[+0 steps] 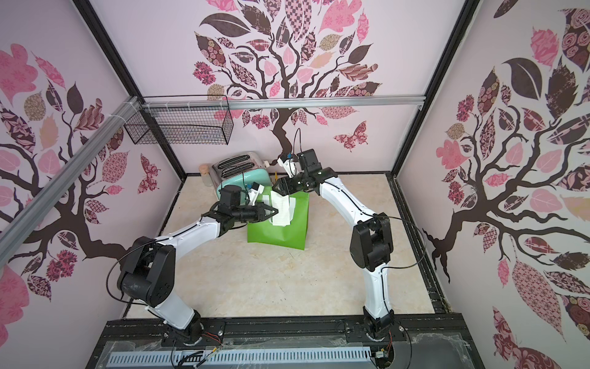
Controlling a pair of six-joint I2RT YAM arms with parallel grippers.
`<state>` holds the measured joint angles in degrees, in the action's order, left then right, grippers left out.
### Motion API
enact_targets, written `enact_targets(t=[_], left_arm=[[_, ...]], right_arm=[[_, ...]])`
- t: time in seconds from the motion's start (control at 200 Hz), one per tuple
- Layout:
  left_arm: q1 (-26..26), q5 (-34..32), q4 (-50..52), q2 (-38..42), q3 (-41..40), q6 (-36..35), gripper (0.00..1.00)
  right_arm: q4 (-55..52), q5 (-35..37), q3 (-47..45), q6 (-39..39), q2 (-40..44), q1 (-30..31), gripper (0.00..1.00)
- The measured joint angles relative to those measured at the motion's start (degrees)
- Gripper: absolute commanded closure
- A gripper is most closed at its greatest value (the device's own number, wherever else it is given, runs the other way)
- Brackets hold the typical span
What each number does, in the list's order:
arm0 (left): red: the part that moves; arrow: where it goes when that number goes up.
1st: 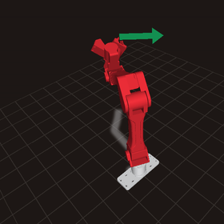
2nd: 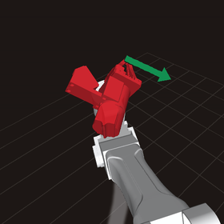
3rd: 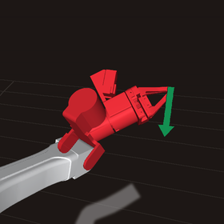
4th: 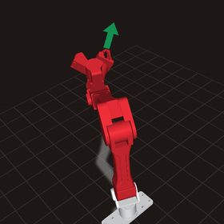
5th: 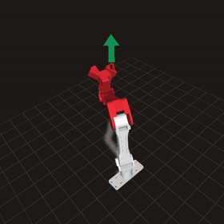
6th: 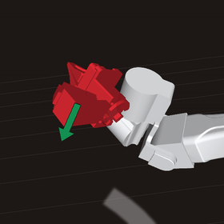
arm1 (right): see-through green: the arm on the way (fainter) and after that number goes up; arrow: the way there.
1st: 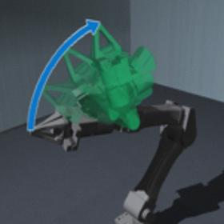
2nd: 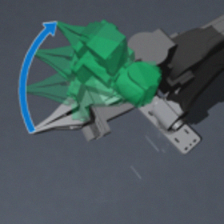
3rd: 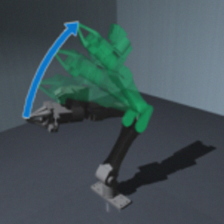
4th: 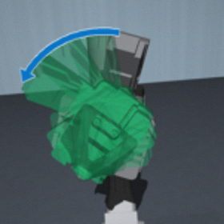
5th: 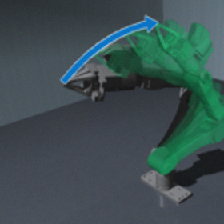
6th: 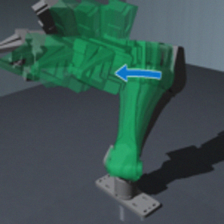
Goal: Staple the receipts to the bags
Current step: Staple the receipt to the takeout bag.
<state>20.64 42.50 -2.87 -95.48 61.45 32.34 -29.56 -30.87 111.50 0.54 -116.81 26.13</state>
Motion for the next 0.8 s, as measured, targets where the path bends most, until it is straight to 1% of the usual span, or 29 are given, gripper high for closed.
enact_targets(t=[0.045,0.235,0.45,0.57,0.595,0.8], left_arm=[[-0.02,-0.07,0.42,0.00,0.09,-0.48,1.00],[-0.33,-0.31,1.77,-0.02,0.70,-1.90,1.00],[-0.87,-0.85,2.14,-0.02,1.03,-3.10,1.00],[-0.90,-0.83,2.21,-0.04,1.03,-3.26,1.00],[-0.90,-0.81,2.21,-0.04,1.03,-3.28,1.00],[-0.90,-0.83,2.27,-0.04,1.03,-3.28,1.00]], right_arm=[[0.00,-0.50,0.00,0.00,0.00,0.00,0.39],[-0.24,-2.01,-0.15,0.02,0.02,-0.02,0.39],[-1.11,-2.86,-1.68,-1.01,0.13,-0.02,0.37],[-1.81,-2.91,-2.80,-2.08,0.15,-0.02,0.30],[-2.08,-2.89,-2.93,-2.12,0.15,-0.02,0.29],[-2.56,-3.41,-3.37,-3.02,0.15,-0.09,0.37]])
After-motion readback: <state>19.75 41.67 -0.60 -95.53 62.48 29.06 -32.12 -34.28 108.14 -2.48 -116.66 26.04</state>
